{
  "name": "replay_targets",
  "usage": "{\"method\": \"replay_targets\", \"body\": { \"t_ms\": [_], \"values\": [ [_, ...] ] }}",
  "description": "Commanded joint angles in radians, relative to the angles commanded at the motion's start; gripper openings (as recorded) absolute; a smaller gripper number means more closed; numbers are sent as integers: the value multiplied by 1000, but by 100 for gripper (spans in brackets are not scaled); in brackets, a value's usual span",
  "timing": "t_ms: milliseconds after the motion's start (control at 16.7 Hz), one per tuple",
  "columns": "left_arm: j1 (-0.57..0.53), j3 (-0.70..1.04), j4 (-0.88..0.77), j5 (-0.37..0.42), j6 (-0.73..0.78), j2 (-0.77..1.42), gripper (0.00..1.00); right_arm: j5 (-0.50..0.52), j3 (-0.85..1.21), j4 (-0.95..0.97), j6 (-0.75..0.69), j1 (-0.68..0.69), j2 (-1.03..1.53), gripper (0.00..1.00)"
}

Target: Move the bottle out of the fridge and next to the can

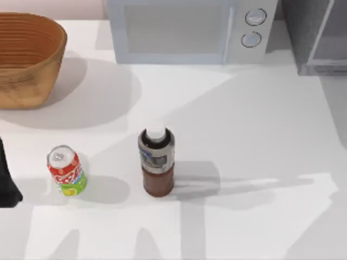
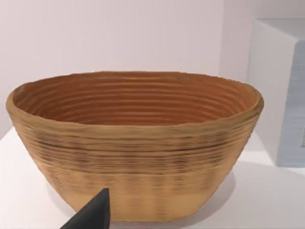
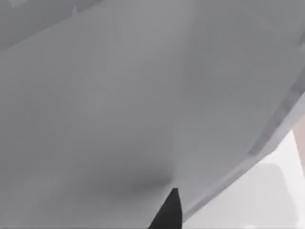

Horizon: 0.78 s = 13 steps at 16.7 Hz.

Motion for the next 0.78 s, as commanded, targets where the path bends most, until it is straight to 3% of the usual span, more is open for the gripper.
{"method": "replay_targets", "body": {
  "t_ms": [240,420,780],
  "values": [
    [0,0,0,0,0,0,100,220,-94,109,188,294,-69,100],
    [0,0,0,0,0,0,100,342,-148,170,295,432,-113,100],
    [0,0,0,0,0,0,100,390,-171,190,328,459,-125,100]
  ]
}}
